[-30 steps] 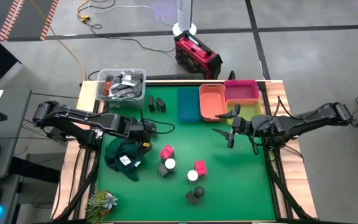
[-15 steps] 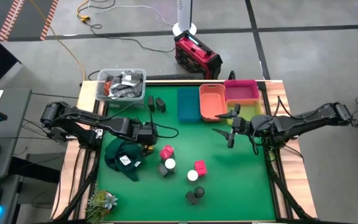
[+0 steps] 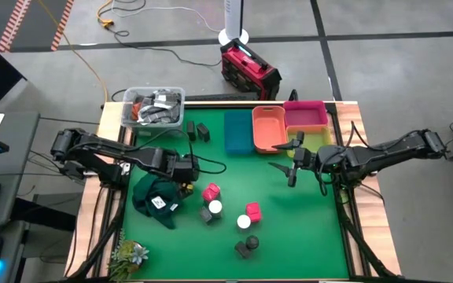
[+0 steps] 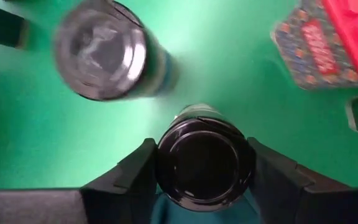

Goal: Sort spices by type
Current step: Put the middle black seasoning bottle into the pink bin

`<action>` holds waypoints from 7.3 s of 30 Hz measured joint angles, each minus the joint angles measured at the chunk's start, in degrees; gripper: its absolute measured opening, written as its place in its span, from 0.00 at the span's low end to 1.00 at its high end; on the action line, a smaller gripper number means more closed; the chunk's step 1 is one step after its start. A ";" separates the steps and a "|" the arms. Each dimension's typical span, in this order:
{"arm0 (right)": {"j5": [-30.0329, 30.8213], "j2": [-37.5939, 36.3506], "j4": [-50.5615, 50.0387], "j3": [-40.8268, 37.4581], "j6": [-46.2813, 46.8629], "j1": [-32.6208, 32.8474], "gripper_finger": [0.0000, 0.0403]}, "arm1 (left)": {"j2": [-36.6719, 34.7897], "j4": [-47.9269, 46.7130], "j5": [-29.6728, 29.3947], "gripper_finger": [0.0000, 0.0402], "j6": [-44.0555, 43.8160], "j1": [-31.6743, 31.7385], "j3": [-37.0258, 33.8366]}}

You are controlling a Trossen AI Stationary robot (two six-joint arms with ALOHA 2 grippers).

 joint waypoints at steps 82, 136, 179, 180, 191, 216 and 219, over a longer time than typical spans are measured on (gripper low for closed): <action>-15.39 32.35 18.29 11.93 1.49 -9.53 0.62 | 13.59 16.87 8.09 0.53 31.50 10.37 30.29; 0.01 -7.02 19.79 -15.70 4.81 -21.54 0.47 | 1.97 54.86 -8.65 0.81 32.79 2.87 2.13; -15.85 21.68 52.99 -4.26 -2.71 -8.64 0.47 | 14.68 86.29 5.24 0.81 26.88 8.65 0.92; -15.85 21.68 53.26 -4.26 -2.71 -8.57 0.47 | 14.68 86.39 5.19 0.81 26.75 8.71 0.92; -16.00 24.73 57.69 -4.09 -2.56 -8.05 0.47 | 17.59 91.56 5.05 0.81 26.50 8.71 1.60; -15.74 25.52 54.54 -4.17 -0.55 -7.58 0.62 | 17.37 86.86 3.60 0.44 28.81 8.67 1.86; -15.90 23.78 48.78 -3.59 -0.32 -7.58 0.69 | 17.37 83.69 3.50 0.44 28.92 8.69 1.86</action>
